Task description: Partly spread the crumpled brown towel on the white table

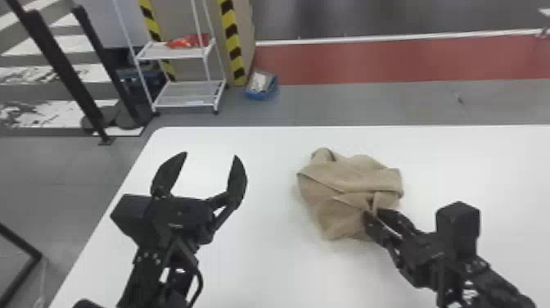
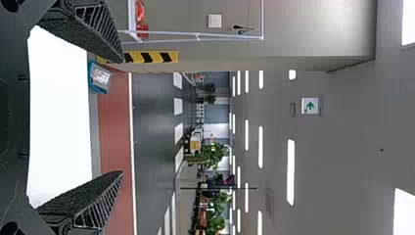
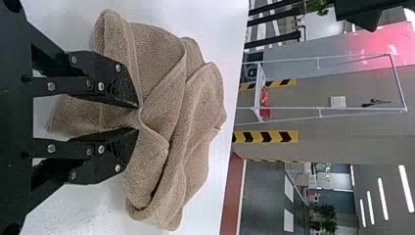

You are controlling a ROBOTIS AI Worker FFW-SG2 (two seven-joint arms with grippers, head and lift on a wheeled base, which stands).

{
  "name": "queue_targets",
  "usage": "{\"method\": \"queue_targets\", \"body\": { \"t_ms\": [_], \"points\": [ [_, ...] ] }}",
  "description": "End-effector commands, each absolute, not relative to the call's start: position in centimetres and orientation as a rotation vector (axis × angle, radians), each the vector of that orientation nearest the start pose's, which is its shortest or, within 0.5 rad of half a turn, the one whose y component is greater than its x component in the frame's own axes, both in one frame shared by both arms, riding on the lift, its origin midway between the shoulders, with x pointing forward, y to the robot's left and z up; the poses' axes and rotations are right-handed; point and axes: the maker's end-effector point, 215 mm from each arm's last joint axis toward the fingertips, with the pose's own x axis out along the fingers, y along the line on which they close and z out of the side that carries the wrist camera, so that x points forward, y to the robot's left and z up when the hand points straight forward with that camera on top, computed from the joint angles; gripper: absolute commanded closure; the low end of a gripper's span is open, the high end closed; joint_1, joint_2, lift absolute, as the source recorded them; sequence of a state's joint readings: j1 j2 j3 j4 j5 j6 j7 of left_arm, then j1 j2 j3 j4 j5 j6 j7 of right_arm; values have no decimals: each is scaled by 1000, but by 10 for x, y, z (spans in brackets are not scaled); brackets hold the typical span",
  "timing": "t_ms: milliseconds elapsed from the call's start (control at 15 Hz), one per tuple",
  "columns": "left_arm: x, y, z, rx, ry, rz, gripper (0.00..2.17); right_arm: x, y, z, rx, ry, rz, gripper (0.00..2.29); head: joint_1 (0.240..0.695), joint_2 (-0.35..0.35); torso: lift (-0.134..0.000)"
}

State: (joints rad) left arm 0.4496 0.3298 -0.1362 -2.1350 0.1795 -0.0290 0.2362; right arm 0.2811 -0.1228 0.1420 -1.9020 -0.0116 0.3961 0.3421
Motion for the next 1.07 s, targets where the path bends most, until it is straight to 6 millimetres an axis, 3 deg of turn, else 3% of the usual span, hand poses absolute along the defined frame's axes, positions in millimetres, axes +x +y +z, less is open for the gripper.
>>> {"method": "queue_targets", "body": {
  "t_ms": [0,133,200,333,600,667,867,1000],
  "points": [
    [458,220,-272,29,-96,-49,80,467,-109,-438,-31,378,494,1214,695,137,-124],
    [457,220,-273,28,-95,-50,80,466,-112,-427,-35,357,491,1416,695,135,-124],
    [457,221,-272,30,-97,-49,80,463,-111,-411,-34,325,493,1416,695,133,-124],
    [456,219,-270,30,-100,-52,80,458,-109,-363,-34,234,495,1423,695,131,-124],
    [458,217,-273,30,-92,-55,80,452,-116,-241,22,-14,488,1474,695,132,-124],
    [457,217,-275,31,-87,-55,80,452,-119,-219,36,-62,483,1474,695,130,-124],
    [456,218,-277,35,-82,-55,80,447,-139,-156,84,-194,457,1474,695,117,-124],
    [456,220,-278,37,-80,-52,80,436,-168,-112,199,-320,444,1477,682,107,-124]
  ]
}}
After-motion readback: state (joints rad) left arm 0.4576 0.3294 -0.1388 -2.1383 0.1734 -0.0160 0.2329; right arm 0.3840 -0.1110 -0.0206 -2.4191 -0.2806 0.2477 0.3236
